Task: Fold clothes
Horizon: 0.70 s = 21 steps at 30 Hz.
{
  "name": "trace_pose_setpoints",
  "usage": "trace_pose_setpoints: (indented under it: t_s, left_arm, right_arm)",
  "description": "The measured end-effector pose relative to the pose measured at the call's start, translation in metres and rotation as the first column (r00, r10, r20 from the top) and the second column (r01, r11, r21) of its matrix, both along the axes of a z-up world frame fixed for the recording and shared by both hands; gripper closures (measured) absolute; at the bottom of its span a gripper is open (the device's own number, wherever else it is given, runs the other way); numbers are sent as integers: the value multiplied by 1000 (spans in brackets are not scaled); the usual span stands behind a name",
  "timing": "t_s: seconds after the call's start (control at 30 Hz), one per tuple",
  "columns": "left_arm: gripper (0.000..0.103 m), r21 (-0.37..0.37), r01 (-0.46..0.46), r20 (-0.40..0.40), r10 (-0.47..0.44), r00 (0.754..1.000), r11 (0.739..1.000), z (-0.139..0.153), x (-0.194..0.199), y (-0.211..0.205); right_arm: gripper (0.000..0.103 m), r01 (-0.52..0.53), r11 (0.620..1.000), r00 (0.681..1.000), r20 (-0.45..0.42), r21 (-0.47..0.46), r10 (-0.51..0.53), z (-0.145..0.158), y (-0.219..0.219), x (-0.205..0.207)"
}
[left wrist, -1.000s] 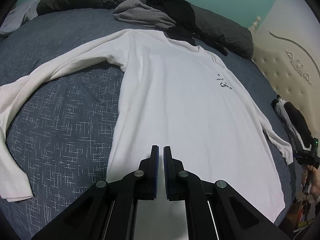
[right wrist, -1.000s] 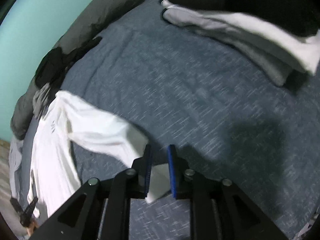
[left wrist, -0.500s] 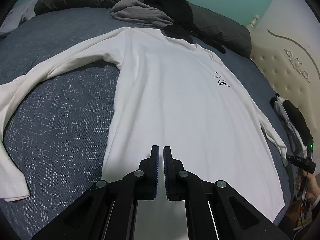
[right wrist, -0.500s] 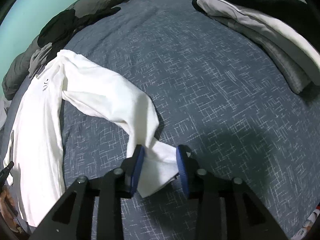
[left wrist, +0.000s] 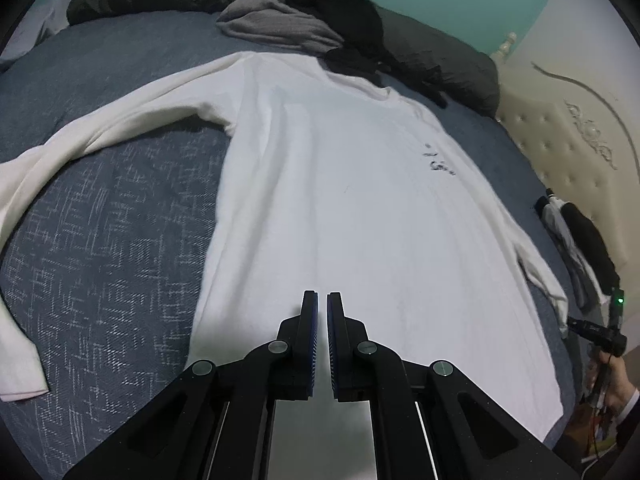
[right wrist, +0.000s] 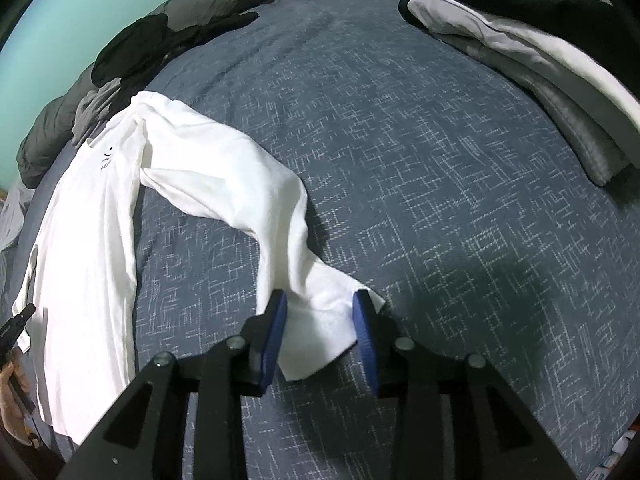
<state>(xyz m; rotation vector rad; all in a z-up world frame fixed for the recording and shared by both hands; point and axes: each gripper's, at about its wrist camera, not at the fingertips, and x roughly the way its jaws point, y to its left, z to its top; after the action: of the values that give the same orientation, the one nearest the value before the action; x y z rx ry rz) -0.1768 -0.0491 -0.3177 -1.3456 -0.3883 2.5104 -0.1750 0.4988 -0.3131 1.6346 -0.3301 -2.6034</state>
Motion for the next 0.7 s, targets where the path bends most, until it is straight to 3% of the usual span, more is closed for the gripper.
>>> trace_pose_setpoints:
  t_s: [0.3, 0.5, 0.7]
  left_arm:
    - [98, -17, 26, -10, -26, 1000, 1000, 0, 2, 4]
    - [98, -18, 32, -17, -32, 999, 999, 1, 2, 5]
    - [99, -23, 33, -20, -33, 999, 999, 2, 2, 7]
  right_arm:
    - [69, -15, 1000, 1000, -16, 8, 15, 3, 0, 4]
    - [69, 103, 991, 994, -34, -81, -106, 5, 26, 7]
    - [69, 152, 976, 988, -10, -156, -155, -1, 38, 5]
